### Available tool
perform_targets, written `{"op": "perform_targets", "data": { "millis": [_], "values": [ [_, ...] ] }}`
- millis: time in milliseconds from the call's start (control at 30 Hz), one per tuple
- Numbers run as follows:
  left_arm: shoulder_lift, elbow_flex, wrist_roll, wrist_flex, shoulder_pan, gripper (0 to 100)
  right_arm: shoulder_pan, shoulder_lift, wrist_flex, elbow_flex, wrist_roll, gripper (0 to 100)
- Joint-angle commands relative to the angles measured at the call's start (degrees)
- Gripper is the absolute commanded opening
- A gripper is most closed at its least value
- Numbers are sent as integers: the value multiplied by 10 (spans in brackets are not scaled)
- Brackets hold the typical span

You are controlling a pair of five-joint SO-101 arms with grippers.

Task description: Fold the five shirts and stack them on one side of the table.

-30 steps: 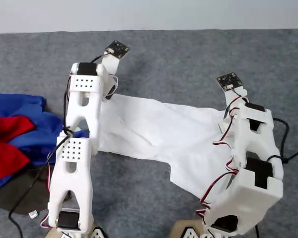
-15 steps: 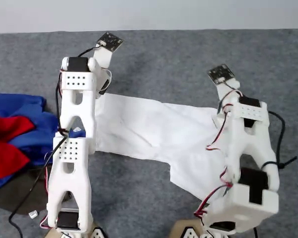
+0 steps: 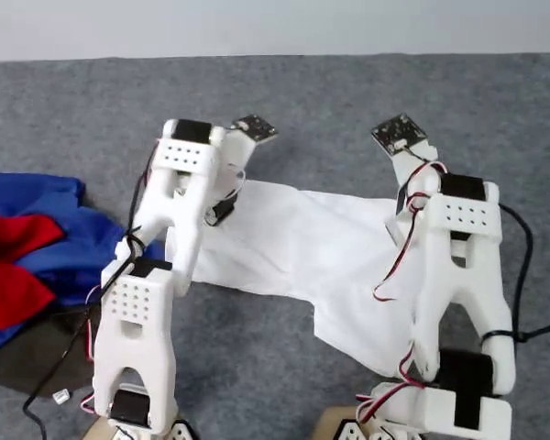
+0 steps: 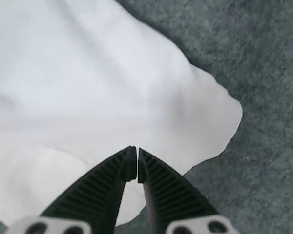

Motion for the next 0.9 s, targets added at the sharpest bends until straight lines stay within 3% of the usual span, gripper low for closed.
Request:
{"op": "perform_targets", "data": {
  "millis": [0, 233, 633, 867],
  "values": [
    [-44, 6, -4, -38, 2, 7, 0, -36, 26, -25, 3, 10],
    [-51, 0, 22, -85, 3, 7, 0, -36, 37, -25, 3, 10],
    [-43, -11, 27, -80, 4, 7, 0, -36, 38, -25, 2, 10],
    [-20, 16, -3, -1, -3, 6, 0, -36, 50, -25, 2, 10]
  ]
}}
